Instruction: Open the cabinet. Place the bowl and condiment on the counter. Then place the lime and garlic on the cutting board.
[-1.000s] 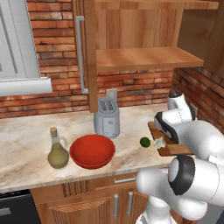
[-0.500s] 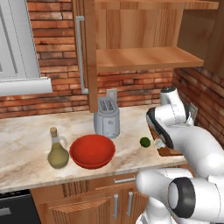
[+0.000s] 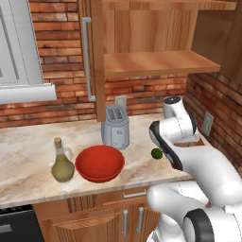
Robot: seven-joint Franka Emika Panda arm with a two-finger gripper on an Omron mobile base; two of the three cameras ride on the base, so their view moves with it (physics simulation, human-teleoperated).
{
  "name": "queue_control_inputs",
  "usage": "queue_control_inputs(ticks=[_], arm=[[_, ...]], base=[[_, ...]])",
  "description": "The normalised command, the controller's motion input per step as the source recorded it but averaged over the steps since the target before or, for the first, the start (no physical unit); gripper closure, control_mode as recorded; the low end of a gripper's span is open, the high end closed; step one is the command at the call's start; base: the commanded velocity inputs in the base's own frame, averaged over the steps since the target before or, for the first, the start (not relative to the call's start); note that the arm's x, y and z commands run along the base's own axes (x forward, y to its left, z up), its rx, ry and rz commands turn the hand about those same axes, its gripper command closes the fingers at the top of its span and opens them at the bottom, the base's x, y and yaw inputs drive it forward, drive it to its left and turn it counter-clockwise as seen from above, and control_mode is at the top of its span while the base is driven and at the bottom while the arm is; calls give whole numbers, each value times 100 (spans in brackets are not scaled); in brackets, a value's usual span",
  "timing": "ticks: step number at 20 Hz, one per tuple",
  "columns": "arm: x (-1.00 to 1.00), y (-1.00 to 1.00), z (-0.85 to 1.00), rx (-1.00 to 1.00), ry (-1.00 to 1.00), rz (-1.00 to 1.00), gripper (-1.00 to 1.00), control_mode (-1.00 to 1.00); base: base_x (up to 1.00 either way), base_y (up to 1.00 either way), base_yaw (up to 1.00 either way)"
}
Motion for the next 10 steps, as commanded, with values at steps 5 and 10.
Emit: queue_control_inputs(ticks=[5, 10], arm=[[8, 2, 0, 0, 0, 29, -100, -100], [3, 24, 0, 0, 0, 33, -100, -100]], base=[[0, 0, 0], [0, 0, 0]])
